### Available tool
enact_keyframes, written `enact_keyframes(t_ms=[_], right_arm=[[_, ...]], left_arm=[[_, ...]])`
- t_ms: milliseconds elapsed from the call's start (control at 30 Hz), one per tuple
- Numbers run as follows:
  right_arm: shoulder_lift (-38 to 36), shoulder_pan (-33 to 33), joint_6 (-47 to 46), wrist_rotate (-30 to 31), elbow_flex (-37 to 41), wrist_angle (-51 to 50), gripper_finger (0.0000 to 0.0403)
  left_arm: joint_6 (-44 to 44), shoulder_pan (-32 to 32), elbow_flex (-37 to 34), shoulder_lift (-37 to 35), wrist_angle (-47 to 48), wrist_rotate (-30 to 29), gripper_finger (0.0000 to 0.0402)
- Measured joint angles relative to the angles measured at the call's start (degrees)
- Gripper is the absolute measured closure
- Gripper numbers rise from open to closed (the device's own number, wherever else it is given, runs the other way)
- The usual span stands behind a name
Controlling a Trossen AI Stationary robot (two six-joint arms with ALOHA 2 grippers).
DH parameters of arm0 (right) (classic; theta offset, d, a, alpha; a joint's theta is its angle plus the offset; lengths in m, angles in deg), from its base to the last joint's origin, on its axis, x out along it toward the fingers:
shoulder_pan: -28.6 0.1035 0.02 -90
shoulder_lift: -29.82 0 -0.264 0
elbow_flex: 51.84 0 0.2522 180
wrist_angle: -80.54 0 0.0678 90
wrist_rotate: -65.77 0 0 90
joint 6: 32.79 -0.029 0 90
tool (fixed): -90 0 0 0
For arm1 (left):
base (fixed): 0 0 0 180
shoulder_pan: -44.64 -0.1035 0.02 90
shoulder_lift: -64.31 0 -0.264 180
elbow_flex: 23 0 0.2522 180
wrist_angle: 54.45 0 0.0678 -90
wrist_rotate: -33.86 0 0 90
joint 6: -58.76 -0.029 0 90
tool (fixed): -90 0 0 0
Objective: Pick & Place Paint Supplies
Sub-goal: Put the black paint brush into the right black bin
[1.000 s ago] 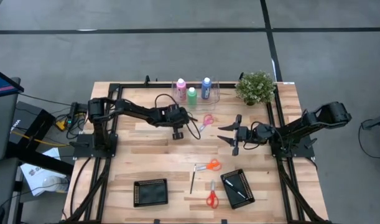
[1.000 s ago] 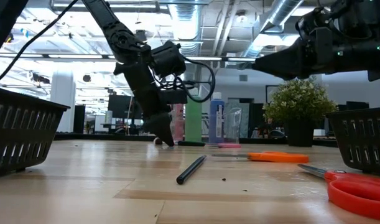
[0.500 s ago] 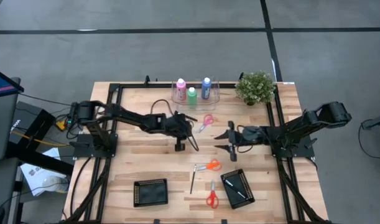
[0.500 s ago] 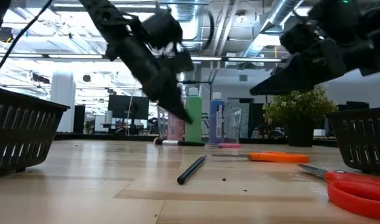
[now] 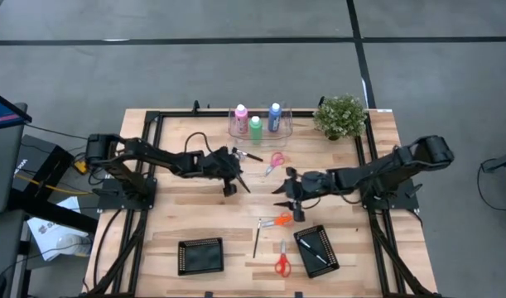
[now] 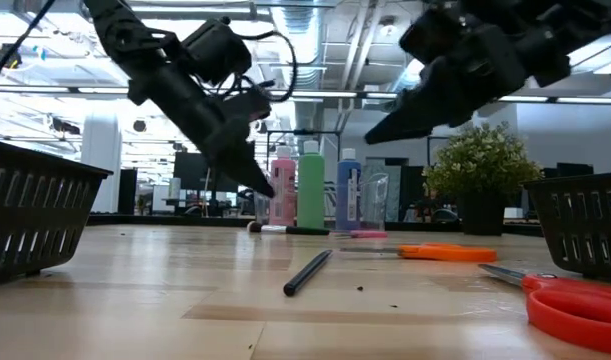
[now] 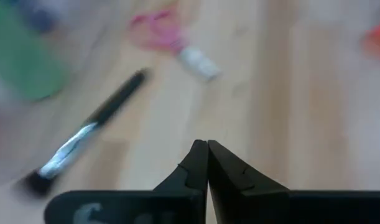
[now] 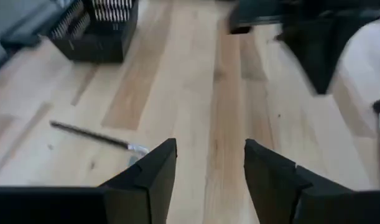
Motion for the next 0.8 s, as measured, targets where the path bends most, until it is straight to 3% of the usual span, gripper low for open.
enact_keyframes(t_ms=[167, 333, 600, 800], right_arm=[[7.2, -0.25, 1.21, 0.22, -5.26, 0.03, 0.0248], [11.57, -0.19, 0.97, 0.2, -8.66, -0.49, 0.026], [12.06, -0.15, 0.95, 0.24, -9.49, -1.67, 0.0284], [11.33, 1.08, 0.9, 0.46, -9.42, -3.13, 0.0286]], left_arm=[[-10.71, -0.47, 0.16, 0.96, -3.95, -7.07, 0.0398], [-12.94, -2.08, 0.81, 2.67, -4.91, -9.42, 0.04], [-13.29, -4.23, 8.17, 12.01, -2.25, -9.09, 0.0401], [-14.33, -4.15, 13.66, 17.07, -0.43, -13.16, 0.0401]])
